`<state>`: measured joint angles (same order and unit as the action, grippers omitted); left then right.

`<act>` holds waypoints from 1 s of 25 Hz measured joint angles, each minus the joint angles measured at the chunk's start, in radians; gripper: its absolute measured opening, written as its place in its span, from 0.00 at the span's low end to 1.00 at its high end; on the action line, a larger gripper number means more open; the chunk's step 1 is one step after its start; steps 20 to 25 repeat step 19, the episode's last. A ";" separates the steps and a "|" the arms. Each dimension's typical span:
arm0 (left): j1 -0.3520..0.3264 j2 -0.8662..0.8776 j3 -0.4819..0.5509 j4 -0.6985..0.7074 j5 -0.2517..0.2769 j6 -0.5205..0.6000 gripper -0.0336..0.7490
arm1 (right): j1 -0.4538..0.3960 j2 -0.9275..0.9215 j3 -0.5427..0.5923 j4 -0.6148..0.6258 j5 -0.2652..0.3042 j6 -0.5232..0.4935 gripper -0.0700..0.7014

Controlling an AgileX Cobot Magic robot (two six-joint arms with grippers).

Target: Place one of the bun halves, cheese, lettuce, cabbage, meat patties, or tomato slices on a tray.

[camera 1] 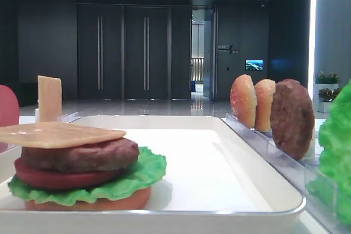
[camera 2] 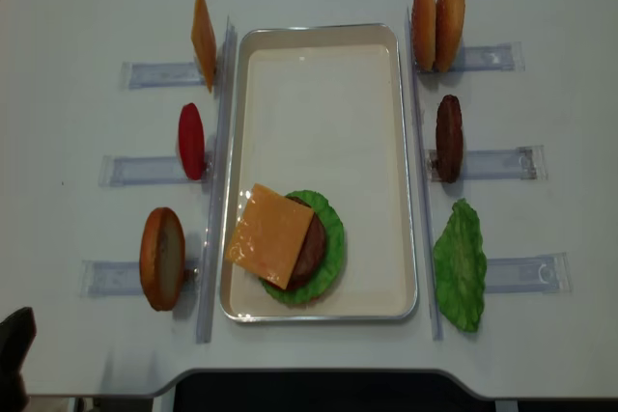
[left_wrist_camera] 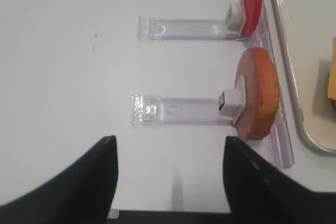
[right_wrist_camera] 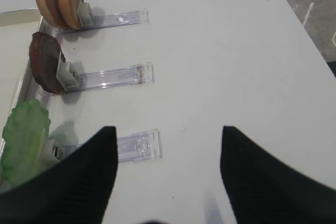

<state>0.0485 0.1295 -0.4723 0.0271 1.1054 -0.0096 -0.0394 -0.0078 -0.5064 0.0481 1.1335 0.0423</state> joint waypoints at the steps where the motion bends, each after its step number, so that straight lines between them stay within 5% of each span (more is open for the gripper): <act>1: 0.000 -0.024 0.000 0.000 0.001 0.000 0.66 | 0.000 0.000 0.000 0.000 0.000 0.000 0.63; 25: 0.000 -0.144 0.000 0.006 0.004 0.000 0.61 | 0.000 0.000 0.000 0.000 0.000 0.000 0.63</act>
